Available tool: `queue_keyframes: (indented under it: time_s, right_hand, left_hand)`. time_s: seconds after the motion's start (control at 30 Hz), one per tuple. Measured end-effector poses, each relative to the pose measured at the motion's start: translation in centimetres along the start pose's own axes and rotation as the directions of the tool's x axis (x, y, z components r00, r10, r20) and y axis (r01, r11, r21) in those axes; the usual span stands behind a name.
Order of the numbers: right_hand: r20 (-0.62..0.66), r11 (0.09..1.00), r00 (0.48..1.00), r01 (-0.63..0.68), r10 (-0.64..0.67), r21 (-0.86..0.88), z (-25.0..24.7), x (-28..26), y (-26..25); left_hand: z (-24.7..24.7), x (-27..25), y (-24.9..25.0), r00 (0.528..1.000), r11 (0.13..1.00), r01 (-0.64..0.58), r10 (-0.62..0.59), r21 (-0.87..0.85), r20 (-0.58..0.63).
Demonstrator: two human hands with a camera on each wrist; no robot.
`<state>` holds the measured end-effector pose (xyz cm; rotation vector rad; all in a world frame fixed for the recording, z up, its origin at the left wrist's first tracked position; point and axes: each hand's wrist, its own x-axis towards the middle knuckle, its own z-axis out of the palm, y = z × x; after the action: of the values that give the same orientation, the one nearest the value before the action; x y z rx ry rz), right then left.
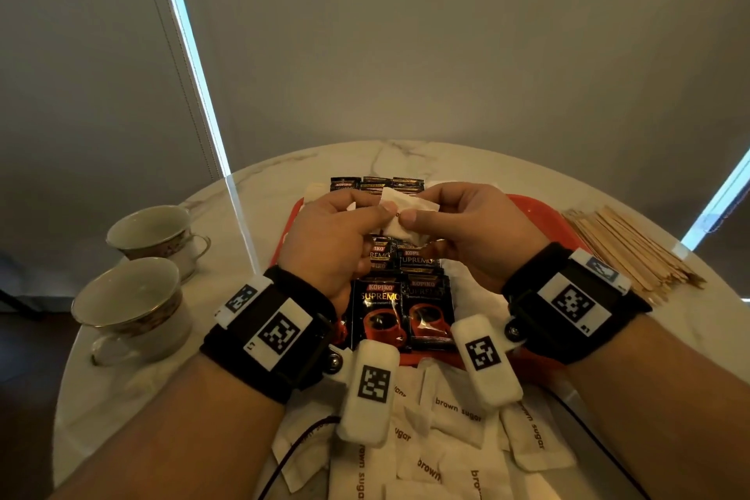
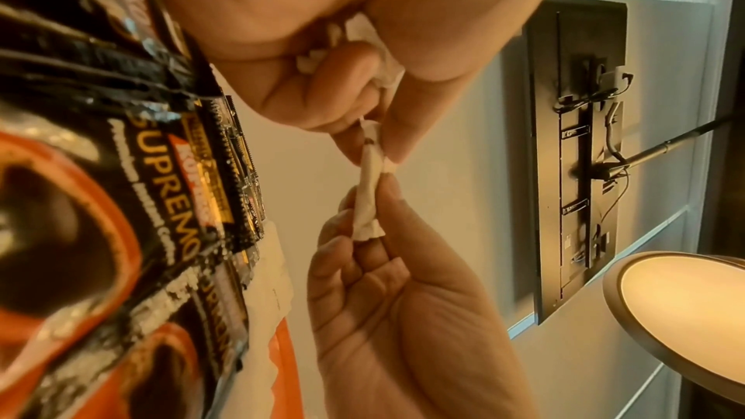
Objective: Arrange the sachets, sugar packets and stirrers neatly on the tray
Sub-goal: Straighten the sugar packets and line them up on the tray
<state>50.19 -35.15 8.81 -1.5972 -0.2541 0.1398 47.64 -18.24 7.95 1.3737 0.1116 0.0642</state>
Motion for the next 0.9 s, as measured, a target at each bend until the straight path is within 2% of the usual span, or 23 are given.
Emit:
queue_keyframes:
  time_s: [0.17, 0.4, 0.53, 0.6, 0.67, 0.73, 0.8, 0.9]
  right_hand:
    - [0.007, 0.992, 0.998, 0.058, -0.057, -0.114, -0.1, -0.3, -0.2]
    - [-0.065, 0.999, 0.998, -0.002, -0.001, -0.05, -0.6, -0.1, -0.7]
    - [-0.061, 0.999, 0.998, 0.002, -0.004, -0.043, -1.0, 0.0, -1.1]
    - [-0.123, 1.0, 0.992, 0.009, -0.01, -0.011, -2.1, 0.6, -1.4]
    - [-0.246, 0.996, 0.969, -0.003, 0.024, 0.084, -4.4, 2.0, -1.3]
    - [-0.401, 0.987, 0.908, -0.064, 0.119, 0.148, -7.0, 3.6, -0.7]
    - [-0.504, 0.978, 0.839, -0.187, 0.207, 0.091, -9.7, 5.2, 0.7]
    - [-0.522, 0.926, 0.801, -0.373, 0.293, -0.054, -13.1, 7.0, 3.0]
  left_hand:
    - [0.3, -0.6, 0.5, 0.999, 0.998, -0.05, 0.05, -0.026, -0.005]
    - [-0.2, 0.0, 0.5, 0.996, 0.991, -0.013, 0.001, -0.134, -0.091]
    - [-0.1, 0.0, 0.4, 0.998, 0.99, 0.011, -0.021, -0.138, -0.065]
    - [-0.1, 0.2, 0.4, 0.996, 0.984, 0.025, -0.038, -0.175, -0.075]
    - [-0.3, 0.5, 0.5, 0.993, 0.964, 0.054, -0.08, -0.259, -0.092]
    - [-0.3, 0.6, 0.6, 0.991, 0.934, 0.069, -0.105, -0.35, -0.084]
    - [-0.4, 0.5, 0.5, 0.993, 0.913, 0.056, -0.092, -0.403, -0.071]
    - [-0.4, 0.1, 0.4, 0.997, 0.895, 0.032, -0.063, -0.446, -0.055]
